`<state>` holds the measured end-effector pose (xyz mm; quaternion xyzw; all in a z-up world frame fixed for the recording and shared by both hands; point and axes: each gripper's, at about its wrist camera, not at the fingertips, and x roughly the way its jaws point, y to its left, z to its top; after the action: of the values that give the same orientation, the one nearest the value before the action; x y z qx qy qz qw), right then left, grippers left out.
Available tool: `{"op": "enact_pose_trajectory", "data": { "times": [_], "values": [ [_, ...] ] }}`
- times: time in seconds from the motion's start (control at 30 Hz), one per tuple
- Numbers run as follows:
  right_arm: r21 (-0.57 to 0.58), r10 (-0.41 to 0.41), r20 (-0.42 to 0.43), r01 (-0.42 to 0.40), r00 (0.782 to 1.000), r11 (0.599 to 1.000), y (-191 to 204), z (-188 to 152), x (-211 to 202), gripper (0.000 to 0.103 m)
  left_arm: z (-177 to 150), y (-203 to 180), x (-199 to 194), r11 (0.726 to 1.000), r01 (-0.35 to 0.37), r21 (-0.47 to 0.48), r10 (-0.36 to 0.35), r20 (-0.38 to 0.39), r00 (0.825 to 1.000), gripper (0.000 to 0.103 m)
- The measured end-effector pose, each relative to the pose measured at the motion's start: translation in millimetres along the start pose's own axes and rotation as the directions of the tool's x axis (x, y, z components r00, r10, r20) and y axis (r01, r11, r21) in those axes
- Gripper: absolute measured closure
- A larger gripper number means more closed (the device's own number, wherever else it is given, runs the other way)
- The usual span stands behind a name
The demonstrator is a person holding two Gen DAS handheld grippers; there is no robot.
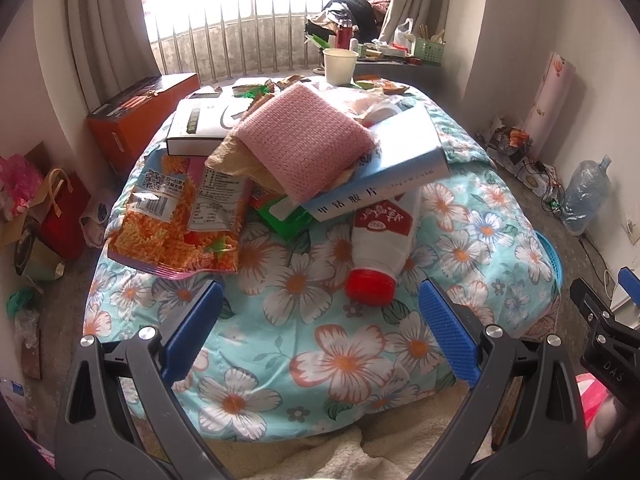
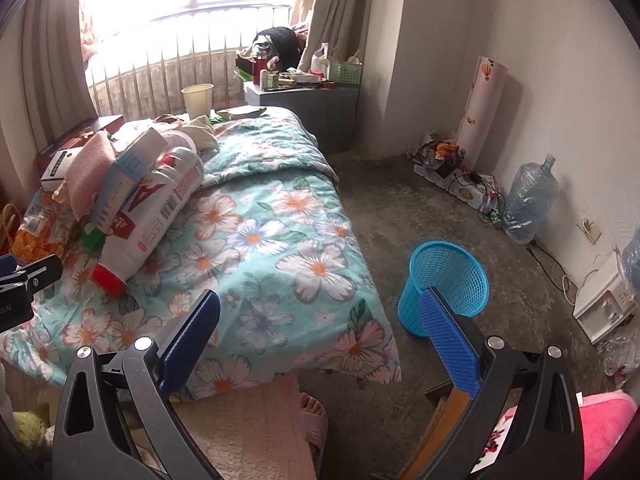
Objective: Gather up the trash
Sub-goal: 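Reach both tools toward the pile of items on the bed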
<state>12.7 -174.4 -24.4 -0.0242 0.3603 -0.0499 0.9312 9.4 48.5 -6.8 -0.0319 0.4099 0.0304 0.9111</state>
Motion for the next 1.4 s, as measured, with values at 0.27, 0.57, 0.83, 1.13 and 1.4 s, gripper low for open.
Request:
{"op": "enact_pose_trajectory", "data": {
  "times": [0.27, 0.57, 0.83, 1.13, 1.4],
  "values": [
    [-0.106, 0.134, 0.094, -0.124, 0.987, 0.987, 63, 52, 1, 0.006, 26, 53, -2, 0.995, 0.044, -0.084, -0.032, 0.146, 0.989, 0.009],
    [-0.166, 0.169, 0.028, -0.162, 0.985, 0.973, 107, 72, 21, 0.006, 61, 91, 16, 0.969, 0.195, -0.149, -0.163, 0.207, 0.965, 0.01],
    [-0.175, 0.12, -0.058, -0.129, 0.991, 0.976, 101, 58, 43, 0.006, 75, 89, 66, 0.891, 0.373, -0.26, -0.369, 0.066, 0.927, 0.033],
    [-0.175, 0.132, -0.071, -0.142, 0.989, 0.974, 95, 60, 49, 0.006, 79, 89, 98, 0.818, 0.426, -0.387, -0.457, 0.012, 0.889, 0.046],
    [-0.166, 0.14, -0.081, -0.152, 0.987, 0.974, 95, 60, 54, 0.006, 80, 95, 103, 0.79, 0.443, -0.423, -0.48, 0.022, 0.877, 0.061]
  ]
}}
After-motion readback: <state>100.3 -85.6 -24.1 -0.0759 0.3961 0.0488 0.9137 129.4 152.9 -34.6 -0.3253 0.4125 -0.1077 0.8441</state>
